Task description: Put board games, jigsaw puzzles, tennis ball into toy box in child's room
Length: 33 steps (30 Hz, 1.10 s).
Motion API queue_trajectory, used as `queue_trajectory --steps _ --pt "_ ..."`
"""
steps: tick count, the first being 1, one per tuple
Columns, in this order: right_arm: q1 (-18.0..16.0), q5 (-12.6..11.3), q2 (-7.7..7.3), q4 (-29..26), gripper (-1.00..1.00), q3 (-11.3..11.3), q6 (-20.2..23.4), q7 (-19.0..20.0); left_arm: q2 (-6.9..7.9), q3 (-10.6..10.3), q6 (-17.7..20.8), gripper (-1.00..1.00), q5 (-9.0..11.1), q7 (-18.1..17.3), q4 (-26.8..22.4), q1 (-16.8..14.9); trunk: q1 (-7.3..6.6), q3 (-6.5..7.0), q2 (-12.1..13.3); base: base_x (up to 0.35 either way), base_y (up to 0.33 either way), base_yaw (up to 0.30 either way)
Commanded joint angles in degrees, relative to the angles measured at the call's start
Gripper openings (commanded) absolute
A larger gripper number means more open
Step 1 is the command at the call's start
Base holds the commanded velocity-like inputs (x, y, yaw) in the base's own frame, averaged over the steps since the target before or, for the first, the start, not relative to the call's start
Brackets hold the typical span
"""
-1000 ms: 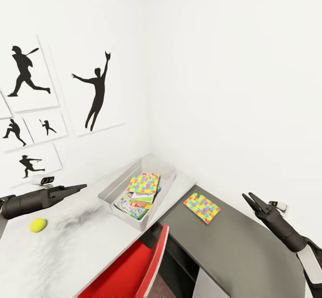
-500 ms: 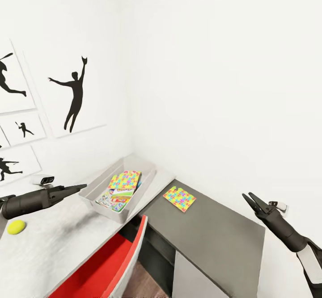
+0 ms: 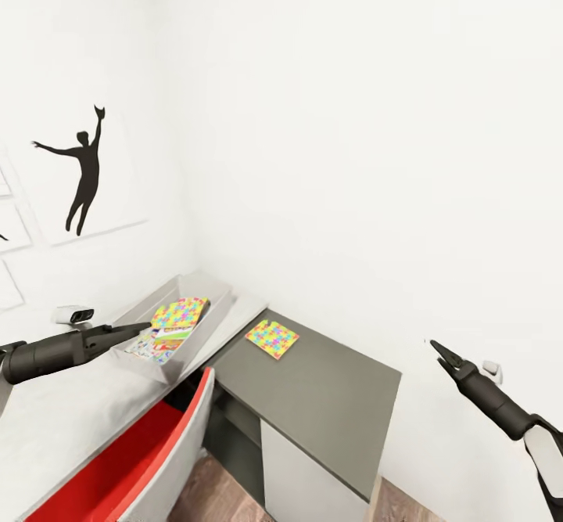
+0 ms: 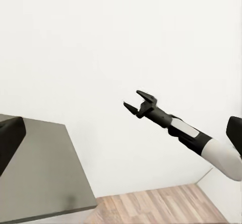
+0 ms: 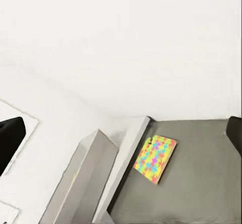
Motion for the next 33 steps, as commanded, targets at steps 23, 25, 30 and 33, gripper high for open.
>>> queue_trajectory --steps 23,25,30,33 --pt "-0.06 -0.63 -0.04 0.01 1.0 -0.58 1.16 -5.66 0.09 0.88 0.55 1.0 -0.05 -0.22 -0.03 -0.03 0.02 0.16 -0.1 -0.043 -0.188 -0.086" --pt "-0.06 -0.63 -0.04 0.06 1.0 -0.62 1.13 -5.65 0.09 0.89 0.55 1.0 -0.05 -0.22 -0.03 -0.01 0.02 0.16 -0.1 0.022 -0.006 -0.255" --pt "-0.06 -0.63 -0.03 0.13 1.0 -0.64 1.06 -5.65 0.09 0.89 0.55 1.0 -0.05 -0.22 -0.01 -0.03 0.02 0.16 -0.1 0.114 0.079 -0.271" --pt "-0.06 -0.63 -0.03 0.14 1.0 -0.65 1.04 -5.65 0.09 0.93 0.55 1.0 -0.05 -0.22 -0.02 -0.02 0.02 0.19 -0.1 0.087 0.058 -0.277"
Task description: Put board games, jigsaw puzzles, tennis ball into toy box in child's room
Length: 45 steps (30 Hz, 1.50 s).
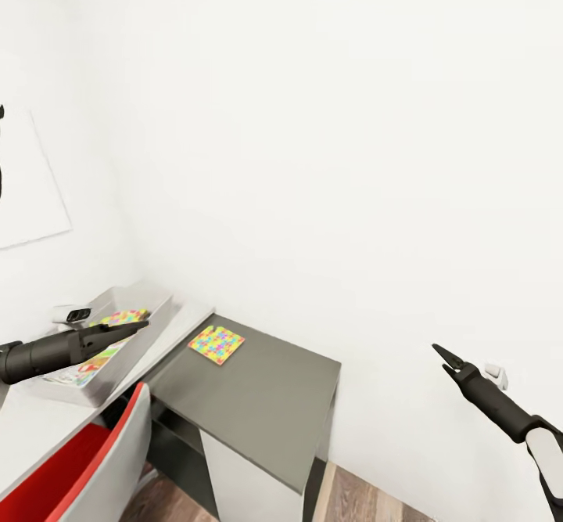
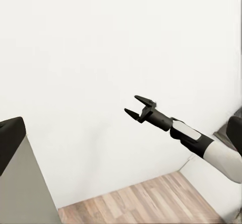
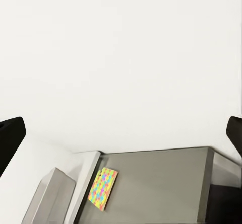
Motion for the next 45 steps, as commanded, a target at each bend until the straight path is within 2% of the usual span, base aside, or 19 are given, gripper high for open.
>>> queue_trajectory --steps 1,18,27,40,45 --pt "-0.06 -0.33 0.02 0.03 1.0 -0.08 0.44 0.05 0.02 0.05 0.61 1.0 -0.02 -0.22 -0.01 -0.01 0.03 -0.05 -0.08 0.037 0.025 -0.278" --pt "-0.06 -0.33 0.02 0.12 1.0 -0.29 0.33 0.06 0.12 2.15 0.61 1.0 -0.02 -0.31 -0.02 0.07 0.03 0.39 -0.08 0.005 0.081 -0.278" --pt "-0.06 -0.33 0.02 0.12 1.0 -2.38 0.42 0.22 0.11 2.3 0.61 1.0 -0.03 -0.3 0.0 0.07 0.03 0.69 -0.08 0.0 0.138 -0.279" --pt "-0.06 -0.26 0.1 0.04 1.0 -2.54 0.43 0.18 0.11 2.3 0.68 1.0 -0.08 -0.22 0.0 0.07 0.03 1.15 -0.08 0.032 0.143 -0.277" --pt "-0.06 -0.25 0.12 0.04 1.0 -2.54 0.43 0.15 0.11 2.28 0.69 1.0 -0.1 -0.22 0.01 0.07 0.03 1.21 -0.08 0.019 0.102 -0.095"
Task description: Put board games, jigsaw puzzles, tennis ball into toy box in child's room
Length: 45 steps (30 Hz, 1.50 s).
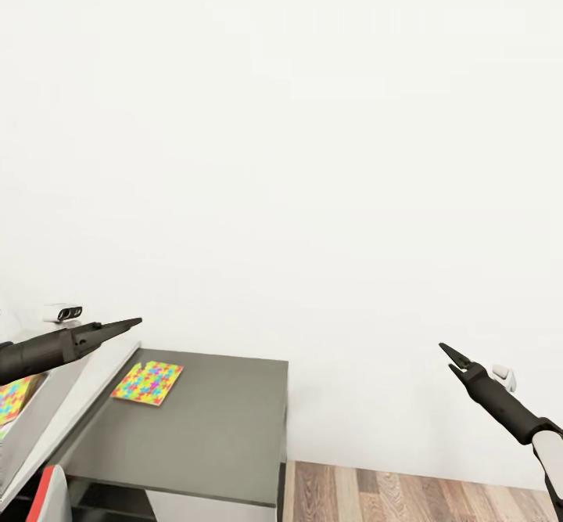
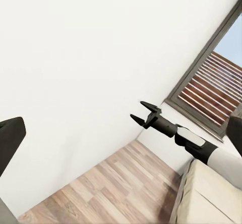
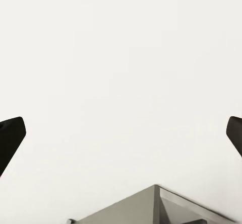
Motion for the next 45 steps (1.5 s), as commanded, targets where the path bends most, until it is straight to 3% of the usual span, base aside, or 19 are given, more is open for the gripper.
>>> queue_trajectory --steps 1,14,45 --pt "-0.03 -0.33 0.03 0.01 1.0 -0.09 0.43 0.05 0.01 -0.01 0.61 1.0 -0.03 -0.23 0.01 -0.01 0.02 -0.02 -0.04 0.005 0.209 -0.024" --pt "-0.03 -0.24 0.26 0.0 1.0 -0.01 0.1 -0.16 -0.14 -0.03 0.61 1.0 0.0 0.08 0.04 -0.01 0.02 0.29 -0.04 0.068 0.097 0.144" --pt "-0.03 -0.33 0.03 0.0 1.0 -0.09 0.15 0.27 -0.22 -0.11 0.61 1.0 -0.12 0.04 0.02 -0.01 0.02 0.31 -0.04 0.064 0.065 0.005"
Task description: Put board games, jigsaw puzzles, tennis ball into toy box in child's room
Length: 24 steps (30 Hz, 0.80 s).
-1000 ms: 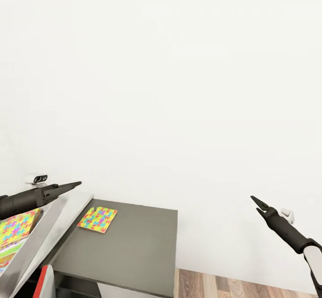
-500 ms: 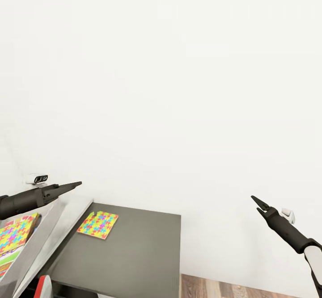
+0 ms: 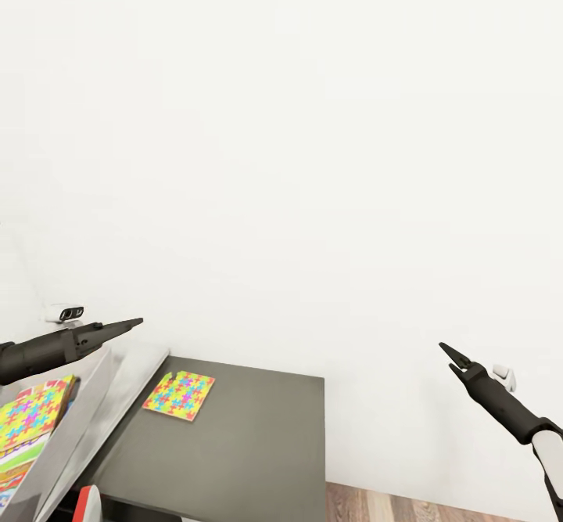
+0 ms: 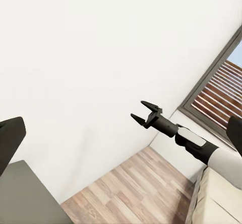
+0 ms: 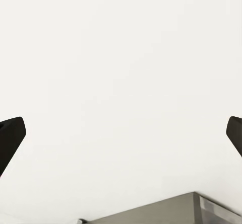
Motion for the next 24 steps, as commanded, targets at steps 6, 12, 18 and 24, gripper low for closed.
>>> queue_trajectory --steps 6,12,18,24 --pt "-0.03 -0.33 -0.02 0.03 1.0 -0.06 0.48 0.01 -0.02 0.0 0.6 1.0 -0.04 -0.16 0.0 -0.01 0.02 -0.02 -0.04 0.003 0.006 0.0" --pt "-0.03 -0.22 0.04 0.0 1.0 -0.02 0.44 -0.21 -0.06 -0.33 0.61 1.0 -0.58 0.45 0.02 -0.01 0.02 -0.02 -0.04 0.0 0.0 0.0" --pt "-0.03 0.0 -0.03 0.03 1.0 -0.02 0.57 -0.78 -0.35 -0.42 0.98 1.0 -5.13 5.88 0.01 -0.01 0.02 -0.02 -0.04 0.0 0.0 0.0" --pt "-0.03 0.26 -0.16 0.03 1.0 0.06 0.72 -2.04 -2.16 -0.79 1.29 1.0 -7.7 16.48 0.19 -0.26 0.02 -0.02 -0.04 0.0 0.0 0.0"
